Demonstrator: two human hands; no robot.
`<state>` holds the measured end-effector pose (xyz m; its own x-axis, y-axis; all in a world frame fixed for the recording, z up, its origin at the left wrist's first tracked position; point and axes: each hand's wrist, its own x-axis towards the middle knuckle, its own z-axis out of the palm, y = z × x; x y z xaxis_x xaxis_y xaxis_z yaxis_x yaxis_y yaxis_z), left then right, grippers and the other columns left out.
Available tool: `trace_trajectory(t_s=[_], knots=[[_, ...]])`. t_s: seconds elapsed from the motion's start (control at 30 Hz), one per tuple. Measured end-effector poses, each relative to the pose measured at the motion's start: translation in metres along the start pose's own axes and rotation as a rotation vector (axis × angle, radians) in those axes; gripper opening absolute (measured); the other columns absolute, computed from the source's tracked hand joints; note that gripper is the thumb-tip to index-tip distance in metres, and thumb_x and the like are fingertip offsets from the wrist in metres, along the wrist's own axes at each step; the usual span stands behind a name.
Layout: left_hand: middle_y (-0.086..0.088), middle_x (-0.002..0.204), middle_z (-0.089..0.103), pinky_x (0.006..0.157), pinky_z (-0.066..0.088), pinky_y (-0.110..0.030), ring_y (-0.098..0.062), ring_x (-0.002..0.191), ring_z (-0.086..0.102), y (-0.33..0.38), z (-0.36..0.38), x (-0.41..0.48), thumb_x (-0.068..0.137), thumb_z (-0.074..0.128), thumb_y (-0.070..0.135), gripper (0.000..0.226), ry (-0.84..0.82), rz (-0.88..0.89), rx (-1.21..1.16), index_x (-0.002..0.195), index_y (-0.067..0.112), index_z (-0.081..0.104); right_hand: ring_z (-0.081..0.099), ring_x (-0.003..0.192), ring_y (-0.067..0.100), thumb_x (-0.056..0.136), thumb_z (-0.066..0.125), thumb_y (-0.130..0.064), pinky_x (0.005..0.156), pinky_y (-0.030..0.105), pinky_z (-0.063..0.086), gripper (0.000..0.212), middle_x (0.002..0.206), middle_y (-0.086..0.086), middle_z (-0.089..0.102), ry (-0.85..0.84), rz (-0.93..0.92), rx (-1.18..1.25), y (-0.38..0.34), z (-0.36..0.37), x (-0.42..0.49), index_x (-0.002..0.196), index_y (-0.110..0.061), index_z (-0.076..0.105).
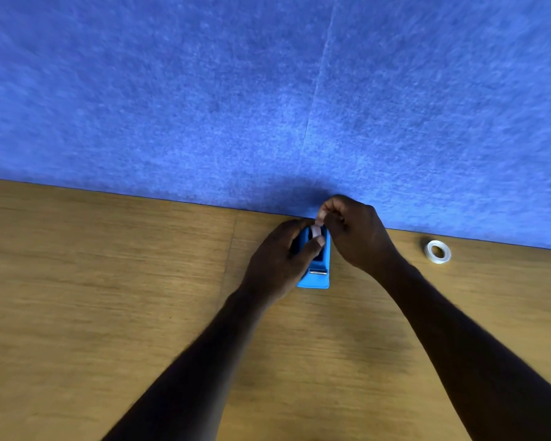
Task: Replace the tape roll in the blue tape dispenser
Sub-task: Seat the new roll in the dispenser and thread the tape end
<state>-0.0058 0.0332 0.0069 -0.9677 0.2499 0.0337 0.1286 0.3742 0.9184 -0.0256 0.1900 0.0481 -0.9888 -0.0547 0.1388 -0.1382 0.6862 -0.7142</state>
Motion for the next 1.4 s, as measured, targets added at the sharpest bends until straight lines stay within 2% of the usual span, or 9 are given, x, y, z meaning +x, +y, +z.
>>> trace_trajectory(t_s=[0.13, 0.33, 0.5, 0.7, 0.97, 1.23, 1.4], knots=[[0.013, 0.112, 0.064, 0.081, 0.052, -0.027, -0.001, 0.097, 0.062, -0.003, 0.001, 0.001, 0.095, 0.055, 0.043, 0.027, 0.012, 0.014, 0.023, 0.119, 0.034, 0.060, 0.058, 0.068, -0.011, 0.092, 0.052, -0.006, 0.060, 0.006, 0.042, 0.017, 0.074, -0.013, 0.063, 0.014, -0.016, -0.004, 0.000, 0.000, -0.001, 0.081, -0.016, 0.060], [0.017, 0.115, 0.062, 0.080, 0.051, -0.021, 0.003, 0.098, 0.062, -0.004, -0.001, 0.001, 0.093, 0.059, 0.042, 0.027, -0.014, 0.003, -0.022, 0.120, 0.039, 0.057, 0.056, 0.063, -0.011, 0.093, 0.052, -0.008, 0.057, 0.004, 0.039, 0.016, 0.076, -0.008, 0.066, 0.035, -0.004, 0.005, 0.001, 0.001, 0.000, 0.082, -0.013, 0.062], [0.014, 0.120, 0.060, 0.088, 0.051, -0.027, 0.000, 0.105, 0.060, -0.006, 0.000, 0.001, 0.092, 0.055, 0.046, 0.035, -0.021, 0.019, 0.024, 0.126, 0.036, 0.055, 0.058, 0.068, -0.010, 0.092, 0.051, -0.008, 0.058, 0.003, 0.038, 0.015, 0.078, -0.005, 0.069, 0.031, 0.007, 0.007, 0.000, 0.001, 0.000, 0.083, -0.013, 0.063], [0.014, 0.119, 0.060, 0.086, 0.053, -0.031, 0.000, 0.102, 0.060, -0.007, -0.001, 0.000, 0.093, 0.055, 0.046, 0.030, -0.029, 0.024, 0.045, 0.122, 0.042, 0.053, 0.060, 0.070, -0.010, 0.095, 0.050, -0.010, 0.059, 0.002, 0.039, 0.018, 0.076, -0.009, 0.069, 0.047, 0.035, 0.044, -0.002, 0.002, 0.000, 0.082, -0.015, 0.061], [0.013, 0.120, 0.061, 0.087, 0.053, -0.034, -0.003, 0.104, 0.060, -0.007, -0.001, 0.000, 0.092, 0.056, 0.042, 0.036, -0.027, 0.034, 0.067, 0.127, 0.034, 0.054, 0.063, 0.072, -0.006, 0.096, 0.049, -0.009, 0.061, 0.004, 0.042, 0.016, 0.077, -0.007, 0.071, 0.038, 0.036, 0.065, -0.004, -0.001, -0.001, 0.085, -0.013, 0.061], [0.015, 0.117, 0.060, 0.083, 0.049, -0.025, 0.001, 0.102, 0.058, -0.007, -0.002, -0.001, 0.089, 0.058, 0.041, 0.037, -0.036, 0.032, 0.056, 0.125, 0.035, 0.053, 0.062, 0.068, -0.011, 0.096, 0.048, -0.009, 0.060, 0.002, 0.041, 0.016, 0.076, -0.007, 0.072, 0.053, 0.067, 0.113, -0.008, 0.001, 0.000, 0.085, -0.012, 0.059], [0.014, 0.121, 0.060, 0.090, 0.052, -0.033, -0.001, 0.107, 0.058, -0.007, -0.002, -0.001, 0.086, 0.060, 0.042, 0.044, -0.039, 0.026, 0.049, 0.129, 0.034, 0.051, 0.066, 0.070, -0.007, 0.096, 0.046, -0.010, 0.061, 0.004, 0.044, 0.016, 0.074, -0.006, 0.072, 0.051, 0.076, 0.148, -0.010, 0.001, 0.001, 0.084, -0.012, 0.057]])
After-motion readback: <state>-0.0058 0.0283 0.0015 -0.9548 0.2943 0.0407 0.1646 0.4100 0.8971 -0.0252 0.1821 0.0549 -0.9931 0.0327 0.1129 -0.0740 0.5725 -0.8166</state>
